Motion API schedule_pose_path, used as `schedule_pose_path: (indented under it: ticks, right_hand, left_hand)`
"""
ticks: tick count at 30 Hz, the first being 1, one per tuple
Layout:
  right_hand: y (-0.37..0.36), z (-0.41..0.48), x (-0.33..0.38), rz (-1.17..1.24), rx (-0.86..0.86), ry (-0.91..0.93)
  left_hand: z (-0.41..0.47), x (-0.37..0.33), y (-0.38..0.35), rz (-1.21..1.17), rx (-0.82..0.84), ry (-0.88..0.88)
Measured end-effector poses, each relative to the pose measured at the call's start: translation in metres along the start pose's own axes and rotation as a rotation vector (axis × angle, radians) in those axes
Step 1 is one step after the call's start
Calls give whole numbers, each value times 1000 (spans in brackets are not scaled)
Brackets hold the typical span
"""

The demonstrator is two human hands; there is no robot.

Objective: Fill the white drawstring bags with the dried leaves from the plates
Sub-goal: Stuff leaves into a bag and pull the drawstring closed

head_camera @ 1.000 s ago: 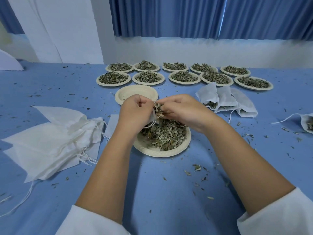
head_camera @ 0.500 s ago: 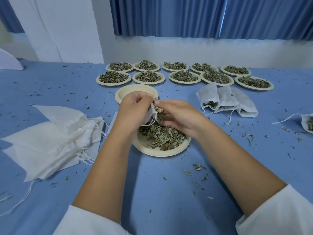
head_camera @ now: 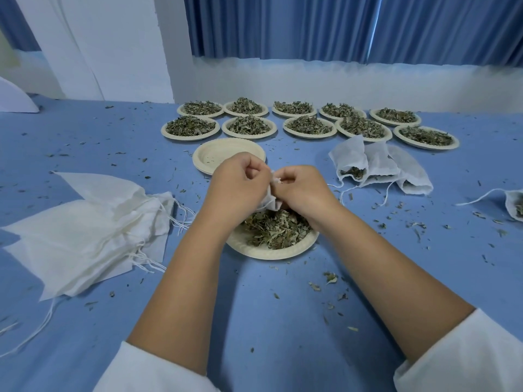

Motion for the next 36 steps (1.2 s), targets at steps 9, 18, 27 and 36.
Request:
schedule_pose_path:
  ticks: [9, 18, 27, 36]
  right_hand:
    - [-10, -7, -1, 283, 340, -296]
    - [-9, -1, -3, -90, 142, -45]
    - [-5, -12, 18, -538, 327, 194]
    - [-28, -22, 4, -858, 338, 334]
  left_hand:
    - [9, 8, 26, -41, -178, 57]
    - [1, 5, 5, -48, -10, 79]
    - [14, 25, 48, -129, -335, 188]
    - [11, 26, 45, -121, -319, 205]
Point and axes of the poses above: each hand's wrist, its own z-axis towards the middle knuckle, its own y-axis out of the back of the hand, x = y × z, the point moved 10 cm from there along z, towards the middle knuckle, and after that the axes turned 11 degrees about -x, right-handed, at the moved point
